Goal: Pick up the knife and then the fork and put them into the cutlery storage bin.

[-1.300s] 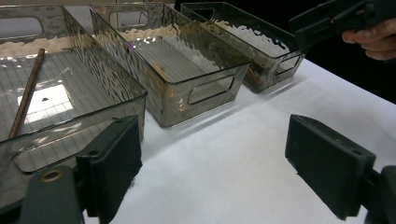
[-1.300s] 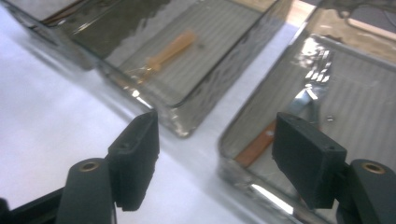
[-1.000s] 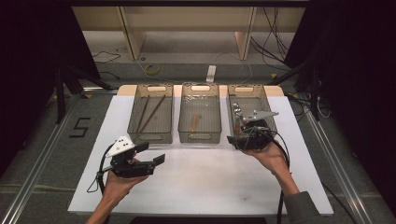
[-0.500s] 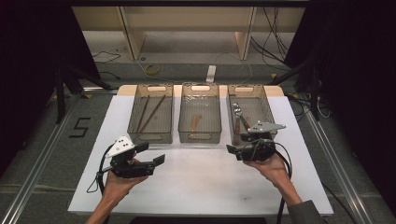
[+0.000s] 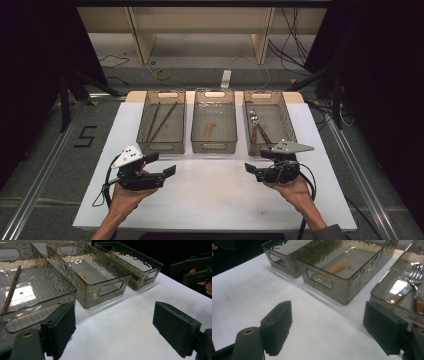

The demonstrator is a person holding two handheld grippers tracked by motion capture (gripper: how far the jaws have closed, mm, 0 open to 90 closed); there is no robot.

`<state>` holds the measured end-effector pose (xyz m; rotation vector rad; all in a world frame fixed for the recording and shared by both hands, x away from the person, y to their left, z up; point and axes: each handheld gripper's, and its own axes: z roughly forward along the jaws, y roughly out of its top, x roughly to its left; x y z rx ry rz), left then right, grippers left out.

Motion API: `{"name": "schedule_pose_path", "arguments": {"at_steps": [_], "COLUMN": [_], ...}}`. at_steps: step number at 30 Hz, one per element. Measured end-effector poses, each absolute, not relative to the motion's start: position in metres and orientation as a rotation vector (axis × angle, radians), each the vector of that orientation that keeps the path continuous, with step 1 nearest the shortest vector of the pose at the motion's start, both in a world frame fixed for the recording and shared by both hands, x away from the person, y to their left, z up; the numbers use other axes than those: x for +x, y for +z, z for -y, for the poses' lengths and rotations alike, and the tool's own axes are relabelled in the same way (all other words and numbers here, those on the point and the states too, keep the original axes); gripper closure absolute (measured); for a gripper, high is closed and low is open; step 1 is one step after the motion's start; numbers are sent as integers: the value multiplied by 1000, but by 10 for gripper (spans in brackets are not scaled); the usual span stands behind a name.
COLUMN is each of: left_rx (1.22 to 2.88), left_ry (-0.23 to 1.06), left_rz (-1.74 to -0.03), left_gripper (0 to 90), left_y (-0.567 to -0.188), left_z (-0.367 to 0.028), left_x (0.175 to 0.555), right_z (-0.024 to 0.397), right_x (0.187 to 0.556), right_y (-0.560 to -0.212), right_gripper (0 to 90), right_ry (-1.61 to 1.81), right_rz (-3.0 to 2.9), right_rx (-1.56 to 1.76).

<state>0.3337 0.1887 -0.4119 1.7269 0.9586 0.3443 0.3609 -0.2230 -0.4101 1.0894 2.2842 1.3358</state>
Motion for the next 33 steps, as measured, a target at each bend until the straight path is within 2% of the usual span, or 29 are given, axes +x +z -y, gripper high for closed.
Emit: {"name": "schedule_pose_path", "arguments": {"at_steps": [9, 17, 33], "left_rx": [1717, 1720, 1732], "left_ry": [338, 334, 324], "left_rz": [-962, -960, -954], "left_gripper": [177, 176, 171], "left_y": [-412, -412, -413], "left_z": [-191, -191, -191], "left_x": [334, 334, 334], "right_z": [226, 229, 240], "right_x": [346, 337, 325], "right_y": [-417, -419, -426], "right_gripper": [229, 181, 168], "right_ry": [1374, 1401, 1432], "right_rz": [-2253, -2228, -2202], "right_rx": [1077, 1080, 1105]}}
